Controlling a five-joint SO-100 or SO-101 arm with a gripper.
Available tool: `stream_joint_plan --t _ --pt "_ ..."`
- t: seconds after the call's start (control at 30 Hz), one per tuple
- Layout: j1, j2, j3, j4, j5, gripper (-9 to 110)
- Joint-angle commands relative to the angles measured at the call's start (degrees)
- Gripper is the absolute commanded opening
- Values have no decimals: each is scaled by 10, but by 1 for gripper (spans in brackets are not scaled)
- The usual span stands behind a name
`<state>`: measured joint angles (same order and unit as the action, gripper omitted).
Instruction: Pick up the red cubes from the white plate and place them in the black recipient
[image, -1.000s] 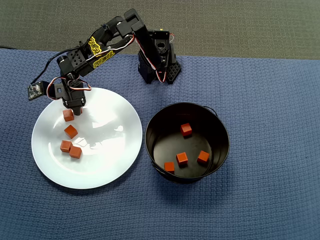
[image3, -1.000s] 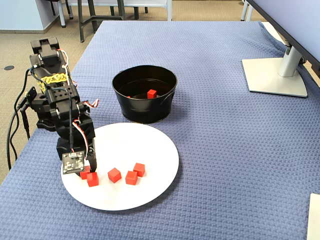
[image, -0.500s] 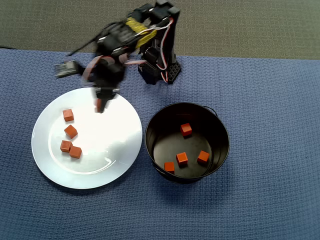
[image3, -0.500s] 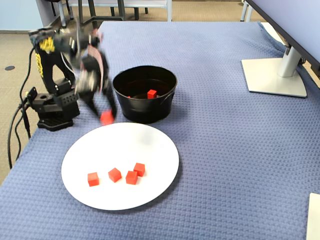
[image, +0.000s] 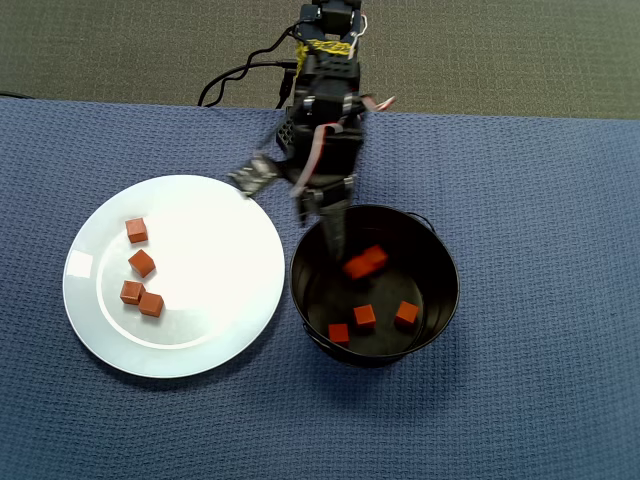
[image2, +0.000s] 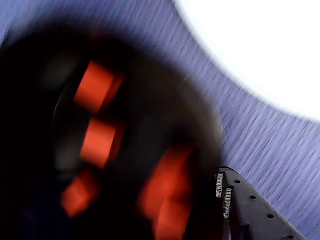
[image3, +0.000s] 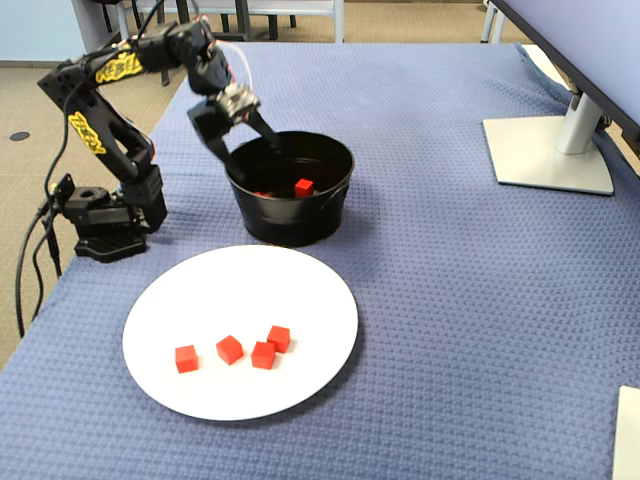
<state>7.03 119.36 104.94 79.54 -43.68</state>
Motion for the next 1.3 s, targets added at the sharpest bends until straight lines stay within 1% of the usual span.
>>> stream_joint_plan --t 0.0,0.03,0.1,0.2,0.3,0.33,0.43,0.5,0.6,0.63,0.73,0.8,0.87,1.07,1.2,1.27 --pt "162 -5 -16 -76 -120 50" --pt "195 -11 -4 -109 -145 49" --pt "244 -28 14 -178 -165 42" --pt "294 -44 40 -245 -200 42" --pt "324 -54 47 -296 -180 34" --pt "331 -62 45 -299 -181 34" --pt "350 -83 38 -303 -172 26" --pt "360 -100 32 -294 -179 27" --pt "382 -138 8 -229 -263 30" --pt "391 -152 3 -213 -311 30" --pt "422 -196 -5 -225 -425 30" --pt "442 -225 -16 -225 -483 30" --pt "462 -250 -33 -202 -538 30" --pt "503 -316 -70 -200 -570 29" --pt "522 -351 -72 -231 -576 28" --pt "530 -366 -76 -238 -584 25"
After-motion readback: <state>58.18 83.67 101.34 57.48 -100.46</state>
